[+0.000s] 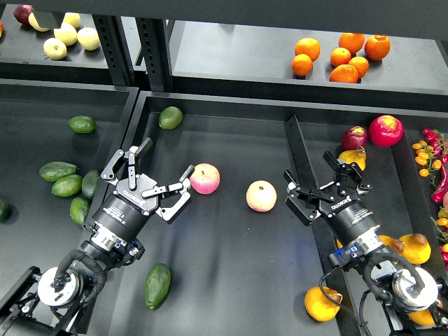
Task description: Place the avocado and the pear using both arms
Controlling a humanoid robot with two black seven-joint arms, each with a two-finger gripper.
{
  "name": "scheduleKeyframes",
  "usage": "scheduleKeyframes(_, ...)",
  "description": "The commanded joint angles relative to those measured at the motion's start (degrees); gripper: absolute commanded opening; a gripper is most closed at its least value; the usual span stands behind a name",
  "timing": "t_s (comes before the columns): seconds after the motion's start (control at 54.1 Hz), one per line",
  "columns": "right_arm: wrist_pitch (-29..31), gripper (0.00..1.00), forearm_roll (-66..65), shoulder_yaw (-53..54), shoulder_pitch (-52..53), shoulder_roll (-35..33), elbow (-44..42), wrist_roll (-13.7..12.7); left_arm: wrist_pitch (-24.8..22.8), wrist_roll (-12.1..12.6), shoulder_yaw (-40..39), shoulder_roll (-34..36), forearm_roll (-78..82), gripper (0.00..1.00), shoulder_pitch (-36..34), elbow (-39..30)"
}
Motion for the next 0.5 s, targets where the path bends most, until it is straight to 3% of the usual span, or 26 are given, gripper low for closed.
scheduleKeyframes(0.0, 0.1, 1.0, 0.0, 0.0, 0.0, 0.0, 0.0, 0.0, 0.1, 0.0, 0.0, 0.0, 0.0, 1.0, 0.1, -0.1)
scheduleKeyframes(0.48, 0.3, 1.0, 0.0, -0.1, 0.1, 0.0, 0.0, 0.0, -0.6, 0.3, 0.1, 0.0, 0.0, 1.0, 0.3, 0.2)
